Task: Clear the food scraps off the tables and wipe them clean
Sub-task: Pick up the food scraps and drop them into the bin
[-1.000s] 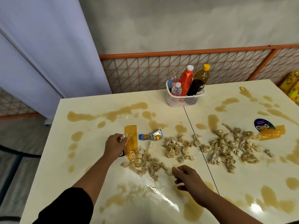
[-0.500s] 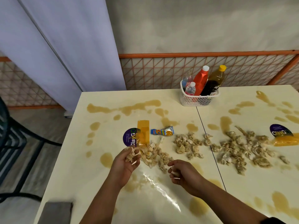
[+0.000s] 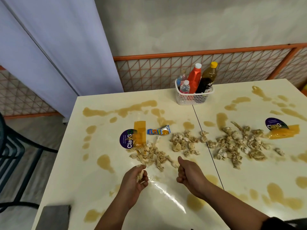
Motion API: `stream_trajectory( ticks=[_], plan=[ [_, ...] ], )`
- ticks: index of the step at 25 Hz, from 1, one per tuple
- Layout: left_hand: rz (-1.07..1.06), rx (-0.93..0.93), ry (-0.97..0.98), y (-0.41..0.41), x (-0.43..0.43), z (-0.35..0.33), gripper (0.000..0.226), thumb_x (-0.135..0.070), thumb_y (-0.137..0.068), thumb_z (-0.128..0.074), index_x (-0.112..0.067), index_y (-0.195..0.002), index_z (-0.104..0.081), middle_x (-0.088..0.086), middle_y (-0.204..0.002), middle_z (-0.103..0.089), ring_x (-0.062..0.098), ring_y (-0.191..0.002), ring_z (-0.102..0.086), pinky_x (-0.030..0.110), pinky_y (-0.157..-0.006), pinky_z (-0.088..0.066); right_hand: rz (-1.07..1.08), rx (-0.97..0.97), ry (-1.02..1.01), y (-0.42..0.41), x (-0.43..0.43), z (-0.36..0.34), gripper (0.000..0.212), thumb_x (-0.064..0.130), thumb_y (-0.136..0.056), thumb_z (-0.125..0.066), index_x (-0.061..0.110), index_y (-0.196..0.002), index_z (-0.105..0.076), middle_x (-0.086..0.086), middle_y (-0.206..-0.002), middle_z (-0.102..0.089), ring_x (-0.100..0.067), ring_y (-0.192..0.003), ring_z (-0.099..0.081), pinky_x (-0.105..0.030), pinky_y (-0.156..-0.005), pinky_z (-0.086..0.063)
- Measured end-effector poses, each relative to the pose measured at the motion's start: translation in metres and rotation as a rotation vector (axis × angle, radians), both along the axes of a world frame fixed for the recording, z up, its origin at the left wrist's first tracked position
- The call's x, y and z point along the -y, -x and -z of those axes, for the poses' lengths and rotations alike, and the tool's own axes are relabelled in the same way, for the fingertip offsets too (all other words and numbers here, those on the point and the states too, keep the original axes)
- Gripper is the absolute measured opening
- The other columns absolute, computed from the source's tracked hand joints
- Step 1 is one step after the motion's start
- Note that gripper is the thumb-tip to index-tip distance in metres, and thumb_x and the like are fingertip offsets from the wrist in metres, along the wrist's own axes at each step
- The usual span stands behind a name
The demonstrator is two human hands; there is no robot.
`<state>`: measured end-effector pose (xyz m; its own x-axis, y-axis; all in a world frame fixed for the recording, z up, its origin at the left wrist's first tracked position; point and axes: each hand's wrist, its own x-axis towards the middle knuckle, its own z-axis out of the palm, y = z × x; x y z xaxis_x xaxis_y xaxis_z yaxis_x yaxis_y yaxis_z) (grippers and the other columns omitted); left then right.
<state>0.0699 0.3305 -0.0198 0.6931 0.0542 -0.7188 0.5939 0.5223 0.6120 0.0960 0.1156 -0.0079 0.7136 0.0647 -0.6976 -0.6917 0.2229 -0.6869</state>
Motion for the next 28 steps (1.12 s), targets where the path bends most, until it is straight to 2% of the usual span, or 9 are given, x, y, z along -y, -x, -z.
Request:
stream_trajectory(
  ticks=[3, 6, 8, 10, 14, 17, 19, 22, 28],
  plan=[
    [0.033, 0.010, -0.041, 0.002, 0.024, -0.005, 0.015, -0.011, -0.093, -0.060, -0.001, -0.103, -0.067, 0.013, -0.082, -0.063, 0.021, -0.065, -0.056, 0.030, -0.059, -0.044, 0.013, -0.028, -0.077, 0.012, 0.030, -0.004, 0.031, 0.027, -0.109, -0.040, 0.006, -0.093, -0.054, -0.001, -0.066, -0.020, -0.018, -0.061, -0.014, -0.031, -0.054, -0.025],
    [0.067, 0.027, -0.070, 0.000, 0.048, -0.010, 0.019, -0.011, -0.096, -0.058, -0.001, -0.109, -0.066, 0.013, -0.087, -0.068, 0.022, -0.068, -0.060, 0.030, -0.062, -0.044, 0.061, -0.029, -0.139, 0.026, 0.066, -0.003, 0.030, 0.012, -0.108, -0.039, 0.021, -0.136, -0.048, -0.005, -0.071, -0.037, -0.014, -0.055, -0.023, -0.029, -0.052, -0.028],
    [0.089, 0.040, -0.096, -0.005, 0.065, -0.016, 0.017, -0.013, -0.095, -0.060, -0.003, -0.108, -0.066, 0.011, -0.087, -0.069, 0.021, -0.069, -0.060, 0.030, -0.062, -0.043, 0.144, 0.000, -0.165, 0.033, 0.096, -0.005, 0.055, -0.001, -0.104, -0.040, 0.043, -0.138, -0.038, -0.009, -0.079, -0.042, -0.015, -0.054, -0.029, -0.032, -0.053, -0.031],
    [0.089, 0.050, -0.123, -0.011, 0.078, -0.022, 0.018, -0.014, -0.095, -0.061, -0.005, -0.109, -0.067, 0.009, -0.086, -0.069, 0.020, -0.069, -0.060, 0.030, -0.061, -0.042, 0.227, 0.040, -0.200, 0.035, 0.124, -0.011, 0.070, -0.007, -0.101, -0.039, 0.052, -0.138, -0.033, -0.006, -0.074, -0.032, -0.017, -0.058, -0.032, -0.033, -0.055, -0.030],
    [0.102, 0.074, -0.148, -0.022, 0.106, -0.027, 0.021, -0.014, -0.097, -0.055, -0.004, -0.112, -0.066, 0.007, -0.082, -0.069, 0.020, -0.068, -0.058, 0.030, -0.061, -0.039, 0.357, 0.131, -0.232, 0.032, 0.172, -0.024, 0.045, 0.007, -0.108, -0.039, 0.037, -0.141, -0.044, 0.000, -0.069, -0.038, -0.015, -0.057, -0.036, -0.033, -0.058, -0.029],
    [0.150, 0.095, -0.167, -0.024, 0.140, -0.035, 0.020, -0.016, -0.098, -0.053, -0.006, -0.112, -0.065, 0.006, -0.085, -0.068, 0.020, -0.070, -0.057, 0.030, -0.062, -0.037, 0.437, 0.155, -0.298, 0.038, 0.209, -0.033, 0.030, 0.022, -0.110, -0.039, 0.015, -0.137, -0.051, 0.000, -0.063, -0.031, -0.014, -0.053, -0.029, -0.031, -0.057, -0.026],
    [0.177, 0.100, -0.178, -0.025, 0.163, -0.041, 0.019, -0.017, -0.099, -0.053, -0.008, -0.110, -0.066, 0.006, -0.087, -0.067, 0.020, -0.071, -0.057, 0.030, -0.061, -0.037, 0.499, 0.133, -0.312, 0.048, 0.237, -0.036, 0.028, 0.032, -0.106, -0.048, 0.005, -0.115, -0.055, 0.001, -0.058, -0.024, -0.015, -0.050, -0.020, -0.031, -0.054, -0.021],
    [0.212, 0.096, -0.183, -0.019, 0.196, -0.044, 0.020, -0.017, -0.099, -0.053, -0.007, -0.111, -0.065, 0.007, -0.087, -0.066, 0.021, -0.068, -0.056, 0.030, -0.056, -0.037, 0.627, 0.069, -0.252, 0.069, 0.280, -0.034, 0.031, 0.035, -0.096, -0.060, 0.016, -0.079, -0.043, 0.003, -0.051, -0.014, -0.015, -0.044, -0.011, -0.028, -0.045, -0.016],
    [0.220, 0.074, -0.133, 0.004, 0.252, -0.041, 0.025, -0.032, -0.099, -0.054, -0.010, -0.099, -0.063, 0.002, -0.071, -0.050, 0.018, -0.056, -0.045, 0.031, -0.055, -0.031, 0.883, 0.005, -0.194, 0.122, 0.355, -0.018, 0.037, 0.032, -0.095, -0.055, 0.023, -0.069, -0.032, 0.006, -0.048, -0.015, -0.013, -0.037, -0.011, -0.026, -0.043, -0.010]
  ],
)
